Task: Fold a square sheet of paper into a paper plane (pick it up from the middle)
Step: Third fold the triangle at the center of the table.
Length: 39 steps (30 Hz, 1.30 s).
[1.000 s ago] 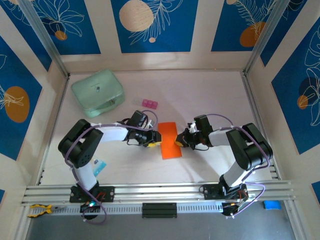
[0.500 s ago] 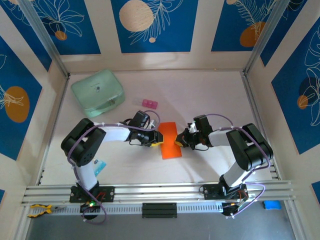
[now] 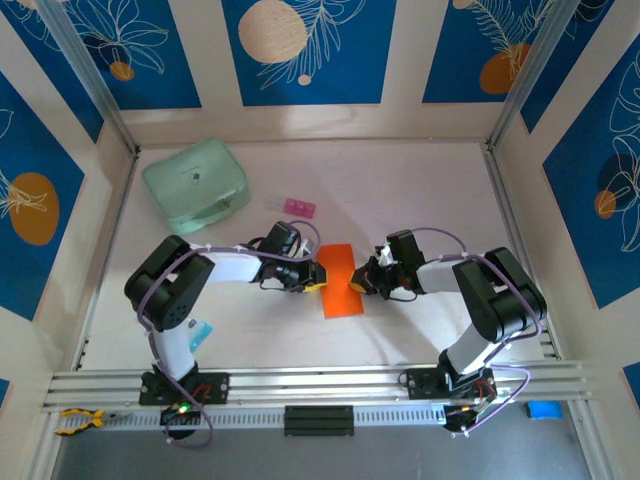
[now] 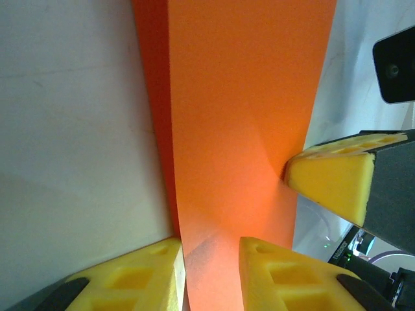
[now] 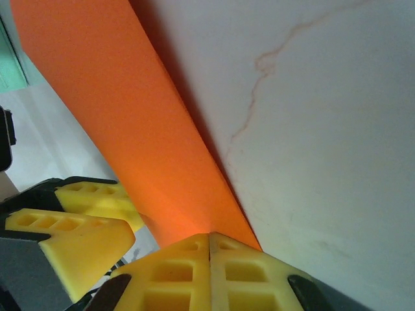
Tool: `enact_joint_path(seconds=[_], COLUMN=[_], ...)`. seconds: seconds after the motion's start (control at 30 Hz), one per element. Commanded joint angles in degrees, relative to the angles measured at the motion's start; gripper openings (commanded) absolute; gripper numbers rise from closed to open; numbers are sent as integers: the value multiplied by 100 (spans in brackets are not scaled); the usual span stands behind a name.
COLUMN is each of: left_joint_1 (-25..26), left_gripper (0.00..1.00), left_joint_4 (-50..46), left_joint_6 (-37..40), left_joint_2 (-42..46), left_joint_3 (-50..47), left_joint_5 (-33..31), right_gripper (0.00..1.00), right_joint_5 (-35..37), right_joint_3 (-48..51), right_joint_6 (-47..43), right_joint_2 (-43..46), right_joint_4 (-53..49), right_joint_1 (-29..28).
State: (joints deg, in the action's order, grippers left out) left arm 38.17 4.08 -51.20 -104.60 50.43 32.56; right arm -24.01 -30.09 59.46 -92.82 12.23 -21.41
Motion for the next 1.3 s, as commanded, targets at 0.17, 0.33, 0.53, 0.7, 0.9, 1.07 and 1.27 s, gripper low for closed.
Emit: enact_joint_path(seconds=[0.17, 0.33, 0.53, 0.7, 0.9, 1.07, 1.27], left_joint_1=[46, 49, 29, -62, -293, -397, -479], left_gripper=[25, 15, 6, 5, 5, 5, 5], left_joint_4=[102, 113, -67, -230, -307, -337, -347], left_joint_6=[-75, -104, -27, -55, -126, -161, -227], left_joint_2=[-39, 33, 245, 384, 561, 601, 632], left_joint_3=[127, 134, 172, 169, 101, 128, 146], left_joint_5=[25, 42, -8, 42, 326, 537, 610], right_gripper=[2, 3, 13, 32, 48, 54, 55], right_joint_5=[186, 134, 270, 556, 1527, 3267, 4586], right_joint_3=[183, 205, 62, -73, -206, -59, -10], right_joint_6=[-73, -151, -660, -1206, -2097, -3727, -5375], right_joint_2=[-79, 49, 751, 1647, 2374, 2803, 2466], right_joint_4=[-475, -396, -871, -1490, -1906, -1471, -900], right_joint_1=[-88, -91, -83, -126, -739, -2255, -3644])
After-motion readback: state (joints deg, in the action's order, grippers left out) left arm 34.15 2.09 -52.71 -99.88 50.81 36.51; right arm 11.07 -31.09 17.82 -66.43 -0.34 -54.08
